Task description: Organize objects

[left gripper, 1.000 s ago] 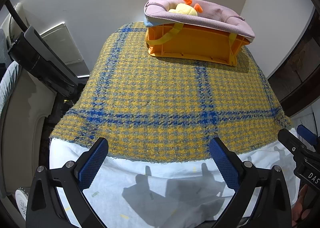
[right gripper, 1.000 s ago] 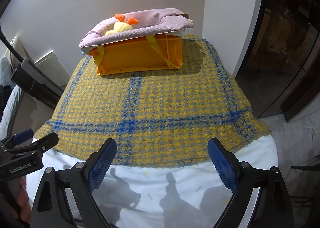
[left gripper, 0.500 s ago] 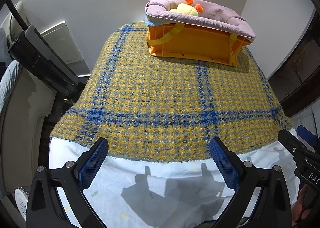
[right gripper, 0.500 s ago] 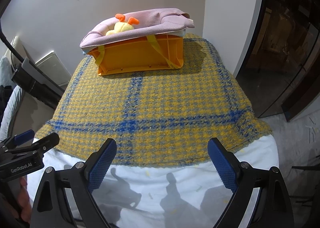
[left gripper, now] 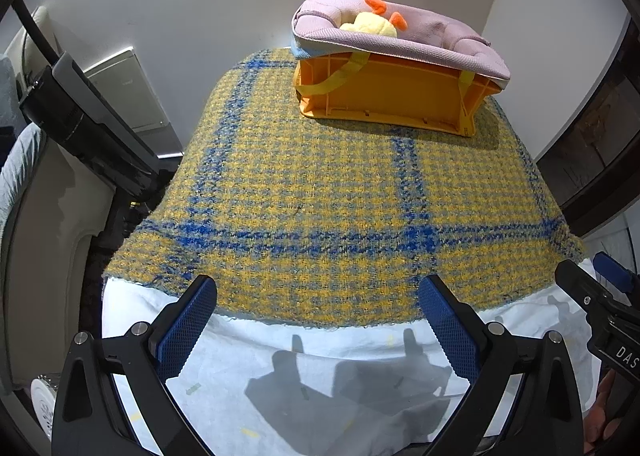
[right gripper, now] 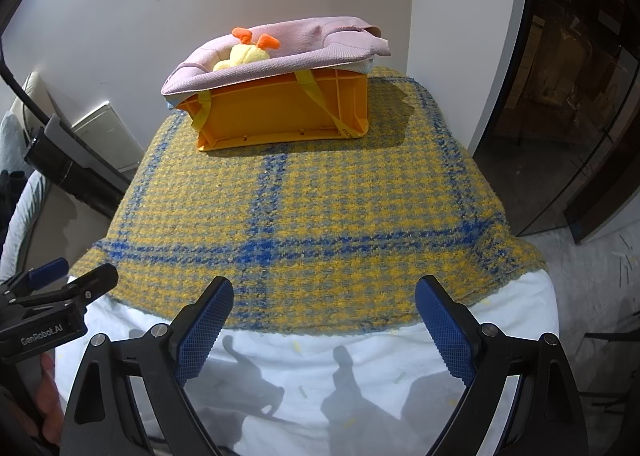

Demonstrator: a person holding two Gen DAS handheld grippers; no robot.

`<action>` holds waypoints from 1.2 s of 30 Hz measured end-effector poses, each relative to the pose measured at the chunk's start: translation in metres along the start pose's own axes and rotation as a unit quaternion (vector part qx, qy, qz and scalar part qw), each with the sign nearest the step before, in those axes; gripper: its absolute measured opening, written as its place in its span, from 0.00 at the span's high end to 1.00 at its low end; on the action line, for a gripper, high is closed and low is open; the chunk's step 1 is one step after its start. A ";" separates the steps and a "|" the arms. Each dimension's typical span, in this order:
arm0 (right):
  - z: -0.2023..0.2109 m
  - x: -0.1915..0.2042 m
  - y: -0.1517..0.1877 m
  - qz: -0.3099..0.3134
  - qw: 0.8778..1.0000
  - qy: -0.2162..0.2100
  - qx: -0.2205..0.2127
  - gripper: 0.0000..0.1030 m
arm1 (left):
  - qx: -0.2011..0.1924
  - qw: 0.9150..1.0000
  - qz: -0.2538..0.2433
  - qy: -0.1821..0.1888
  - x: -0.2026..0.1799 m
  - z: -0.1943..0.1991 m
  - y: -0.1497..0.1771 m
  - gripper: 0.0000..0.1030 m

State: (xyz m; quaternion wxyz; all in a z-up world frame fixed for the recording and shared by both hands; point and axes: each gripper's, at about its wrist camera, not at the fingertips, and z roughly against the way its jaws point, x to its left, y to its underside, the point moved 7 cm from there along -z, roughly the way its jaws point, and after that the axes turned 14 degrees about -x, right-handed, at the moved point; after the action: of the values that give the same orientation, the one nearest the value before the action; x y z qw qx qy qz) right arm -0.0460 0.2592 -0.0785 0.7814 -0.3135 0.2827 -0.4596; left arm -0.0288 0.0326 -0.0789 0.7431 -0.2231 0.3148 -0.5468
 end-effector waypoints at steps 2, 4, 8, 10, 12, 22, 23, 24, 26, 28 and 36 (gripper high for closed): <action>0.000 0.000 0.000 0.000 1.000 0.000 0.000 0.10 | 0.000 1.000 -0.003 0.001 -0.001 0.000 0.000 0.00; 0.000 0.000 0.000 0.000 1.000 0.000 0.000 0.10 | 0.003 1.000 -0.005 0.000 -0.002 -0.001 0.002 0.00; 0.000 0.000 -0.001 0.000 1.000 0.000 0.000 0.10 | 0.009 1.000 -0.003 0.001 -0.002 -0.002 0.003 0.00; -0.001 0.000 -0.001 -0.001 1.000 -0.001 0.000 0.10 | 0.012 1.000 0.001 0.001 -0.001 -0.003 0.004 0.00; -0.001 0.000 -0.001 0.000 1.000 0.000 0.000 0.10 | 0.011 1.000 0.008 -0.001 0.002 -0.003 0.003 0.00; 0.000 -0.002 -0.003 0.000 1.000 -0.002 -0.004 0.10 | 0.006 1.000 0.000 -0.003 -0.002 -0.002 0.001 0.00; 0.001 -0.002 -0.003 0.000 1.000 -0.002 -0.005 0.10 | 0.007 1.000 0.000 -0.003 -0.001 -0.002 0.001 0.00; 0.000 -0.002 -0.003 0.000 1.000 -0.001 -0.005 0.10 | 0.007 1.000 0.001 -0.002 -0.001 -0.002 0.001 0.00; 0.000 -0.002 -0.003 0.000 1.000 -0.002 -0.005 0.10 | 0.005 1.000 -0.002 -0.002 -0.001 -0.001 0.001 0.00; 0.000 -0.002 -0.003 0.000 1.000 -0.002 -0.005 0.10 | 0.003 1.000 -0.004 -0.002 -0.002 0.000 0.001 0.00; 0.001 -0.002 -0.002 0.000 1.000 -0.002 -0.005 0.10 | 0.002 1.000 -0.006 -0.002 -0.002 0.000 0.000 0.00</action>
State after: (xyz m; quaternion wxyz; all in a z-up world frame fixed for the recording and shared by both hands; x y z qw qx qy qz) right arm -0.0475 0.2605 -0.0760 0.7807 -0.3182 0.2834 -0.4572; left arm -0.0290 0.0347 -0.0786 0.7410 -0.2248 0.3111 -0.5509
